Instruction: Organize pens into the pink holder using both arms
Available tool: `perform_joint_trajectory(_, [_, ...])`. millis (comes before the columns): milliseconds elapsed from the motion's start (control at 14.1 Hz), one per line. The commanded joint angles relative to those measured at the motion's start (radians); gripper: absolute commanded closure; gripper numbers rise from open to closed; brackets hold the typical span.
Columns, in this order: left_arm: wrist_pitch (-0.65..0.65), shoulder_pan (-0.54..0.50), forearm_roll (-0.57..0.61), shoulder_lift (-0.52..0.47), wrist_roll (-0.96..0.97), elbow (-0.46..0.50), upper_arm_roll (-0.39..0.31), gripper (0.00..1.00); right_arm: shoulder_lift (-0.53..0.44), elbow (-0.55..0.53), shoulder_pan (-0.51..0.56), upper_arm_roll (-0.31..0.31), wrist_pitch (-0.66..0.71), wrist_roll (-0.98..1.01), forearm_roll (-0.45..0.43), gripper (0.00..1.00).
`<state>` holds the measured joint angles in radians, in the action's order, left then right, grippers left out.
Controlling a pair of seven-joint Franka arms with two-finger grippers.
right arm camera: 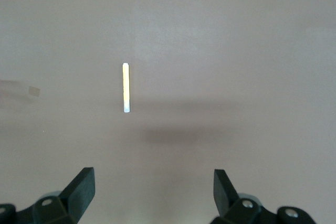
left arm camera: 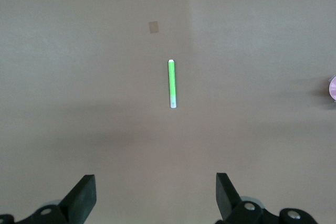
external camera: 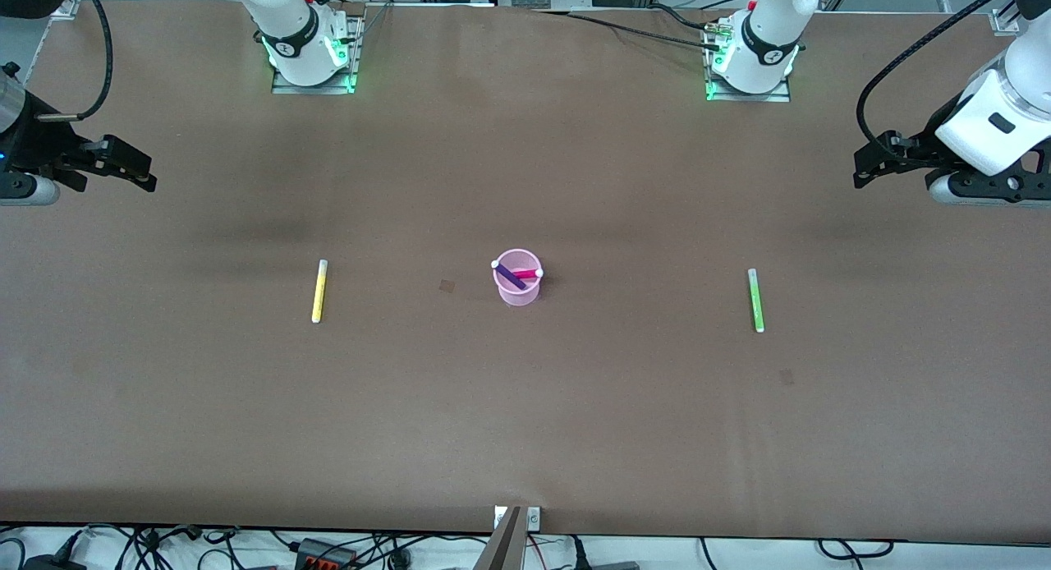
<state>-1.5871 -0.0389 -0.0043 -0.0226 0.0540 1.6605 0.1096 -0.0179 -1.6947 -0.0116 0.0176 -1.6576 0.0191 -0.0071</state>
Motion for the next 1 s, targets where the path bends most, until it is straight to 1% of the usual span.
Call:
perform_joint_trajectory(0, [0.022,0.005,0.009,0.006,-0.005,-0.03,0.005,0.0,0.003,-0.002,0.013,-0.013,-0.022,0.01,-0.008,0.0])
perform_joint_trajectory(569, [0.024,0.004,0.007,0.006,-0.003,-0.03,0.004,0.0,0.006,0.013,0.015,-0.013,-0.014,0.012,-0.013,0.0])
perform_joint_trajectory(925, [0.024,0.004,0.007,0.006,-0.003,-0.03,0.004,0.0,0.006,0.013,0.039,-0.016,-0.022,0.012,-0.004,0.0])
